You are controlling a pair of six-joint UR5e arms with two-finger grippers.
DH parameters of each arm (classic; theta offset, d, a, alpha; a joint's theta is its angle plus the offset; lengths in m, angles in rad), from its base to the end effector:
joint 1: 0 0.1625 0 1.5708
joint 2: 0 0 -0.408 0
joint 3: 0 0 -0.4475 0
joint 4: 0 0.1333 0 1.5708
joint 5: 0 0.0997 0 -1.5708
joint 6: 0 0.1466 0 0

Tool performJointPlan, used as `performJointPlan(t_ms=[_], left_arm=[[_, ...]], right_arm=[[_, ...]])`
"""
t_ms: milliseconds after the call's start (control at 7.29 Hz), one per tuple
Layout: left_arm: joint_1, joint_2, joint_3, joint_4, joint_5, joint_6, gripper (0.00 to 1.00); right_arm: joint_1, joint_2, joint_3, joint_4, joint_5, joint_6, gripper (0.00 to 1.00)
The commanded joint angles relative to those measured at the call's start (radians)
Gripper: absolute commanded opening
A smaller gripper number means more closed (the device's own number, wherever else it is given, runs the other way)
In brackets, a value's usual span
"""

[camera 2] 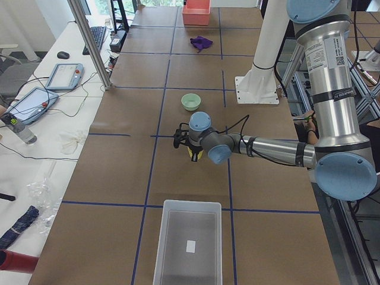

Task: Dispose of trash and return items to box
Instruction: 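Reach the left gripper to the yellow cup and grasp it, then lift the yellow cup with the left gripper while the right gripper grasps the purple cloth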

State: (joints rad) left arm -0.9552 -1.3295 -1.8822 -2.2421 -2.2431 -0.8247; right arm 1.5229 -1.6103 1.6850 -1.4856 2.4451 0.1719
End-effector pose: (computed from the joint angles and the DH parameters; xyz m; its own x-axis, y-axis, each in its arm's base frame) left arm 0.2544 -0.4324 0.5446 0.5815 0.0976 -0.8077 0.0016 0.9926 0.1211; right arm -0.0052 -0.5439 0.6138 0.6337 0.0182 0.7734 -0.0620 0.9977 0.0273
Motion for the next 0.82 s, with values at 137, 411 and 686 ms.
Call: performJointPlan(t_ms=[137, 411, 686], left_arm=[[-0.080, -0.005, -0.096, 0.193, -0.021, 0.135, 0.00], [-0.207, -0.064, -0.144, 0.396, -0.019, 0.299, 0.00], [-0.308, -0.201, -0.153, 0.624, -0.012, 0.453, 0.00]], right_arm=[[-0.139, -0.046, 0.088, 0.134, -0.015, 0.281, 1.00], [-0.315, -0.081, 0.088, 0.424, -0.098, 0.574, 1.00], [-0.445, -0.080, 0.093, 0.432, -0.190, 0.615, 1.00]])
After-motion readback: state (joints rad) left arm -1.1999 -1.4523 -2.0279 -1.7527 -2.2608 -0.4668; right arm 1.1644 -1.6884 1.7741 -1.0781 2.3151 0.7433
